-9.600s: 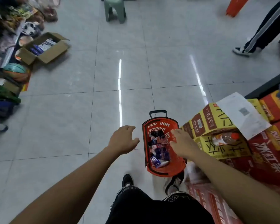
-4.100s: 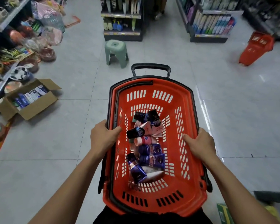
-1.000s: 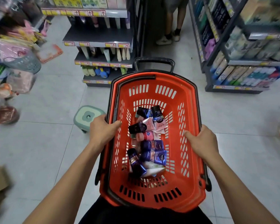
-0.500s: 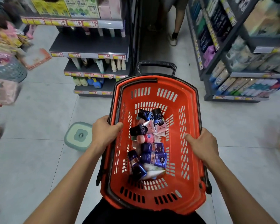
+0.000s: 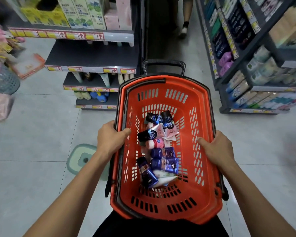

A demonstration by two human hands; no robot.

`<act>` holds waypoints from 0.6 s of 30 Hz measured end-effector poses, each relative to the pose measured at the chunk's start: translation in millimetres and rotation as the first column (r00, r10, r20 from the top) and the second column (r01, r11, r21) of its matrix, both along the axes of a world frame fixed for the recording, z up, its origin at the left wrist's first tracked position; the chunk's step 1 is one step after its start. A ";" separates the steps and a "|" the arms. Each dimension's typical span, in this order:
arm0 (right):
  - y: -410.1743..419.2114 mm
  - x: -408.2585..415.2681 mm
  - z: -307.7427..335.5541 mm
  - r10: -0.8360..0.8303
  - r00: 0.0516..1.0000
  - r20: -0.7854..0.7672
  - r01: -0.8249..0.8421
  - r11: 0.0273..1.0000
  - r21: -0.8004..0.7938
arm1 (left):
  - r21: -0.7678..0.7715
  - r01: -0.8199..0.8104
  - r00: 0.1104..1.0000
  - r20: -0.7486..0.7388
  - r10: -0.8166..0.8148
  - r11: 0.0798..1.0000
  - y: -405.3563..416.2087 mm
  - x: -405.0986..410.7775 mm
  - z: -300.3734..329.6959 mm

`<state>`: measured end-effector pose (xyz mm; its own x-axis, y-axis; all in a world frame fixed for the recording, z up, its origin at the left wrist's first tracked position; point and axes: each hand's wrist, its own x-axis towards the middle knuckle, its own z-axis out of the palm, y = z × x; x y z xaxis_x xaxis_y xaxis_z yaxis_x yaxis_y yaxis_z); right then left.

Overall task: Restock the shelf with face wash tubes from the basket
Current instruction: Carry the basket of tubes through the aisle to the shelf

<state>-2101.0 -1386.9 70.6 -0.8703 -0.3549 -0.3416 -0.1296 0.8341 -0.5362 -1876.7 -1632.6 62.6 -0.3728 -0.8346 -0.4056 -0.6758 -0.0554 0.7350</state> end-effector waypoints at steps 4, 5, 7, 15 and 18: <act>-26.9 -30.6 -4.7 0.015 0.999 0.029 -0.015 1.000 -0.011 | 0.000 -0.003 1.000 0.025 0.003 1.000 -22.0 -27.8 -1.7; -34.2 -41.3 -7.2 0.023 0.999 0.032 -0.023 1.000 -0.016 | -0.004 -0.008 0.999 0.033 0.008 1.000 -27.8 -36.7 -2.0; -49.4 -65.5 -12.3 0.049 0.998 0.044 -0.047 0.998 -0.029 | -0.008 -0.023 0.999 0.047 0.024 1.000 -39.0 -55.1 -2.1; -122.0 -178.9 -13.6 0.218 0.974 0.064 -0.213 0.975 -0.066 | 0.006 -0.213 0.976 0.053 0.212 0.977 -63.8 -131.1 3.8; -145.7 -213.1 -10.7 0.285 0.957 0.058 -0.281 0.957 -0.070 | 0.035 -0.308 0.951 0.025 0.307 0.951 -62.9 -150.0 9.9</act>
<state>-2314.1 -1532.6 59.9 -0.7072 -0.6047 -0.3662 -0.3175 0.7345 -0.5998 -2026.7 -1695.4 72.5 -0.0928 -0.8913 -0.4439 -0.6354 -0.2902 0.7156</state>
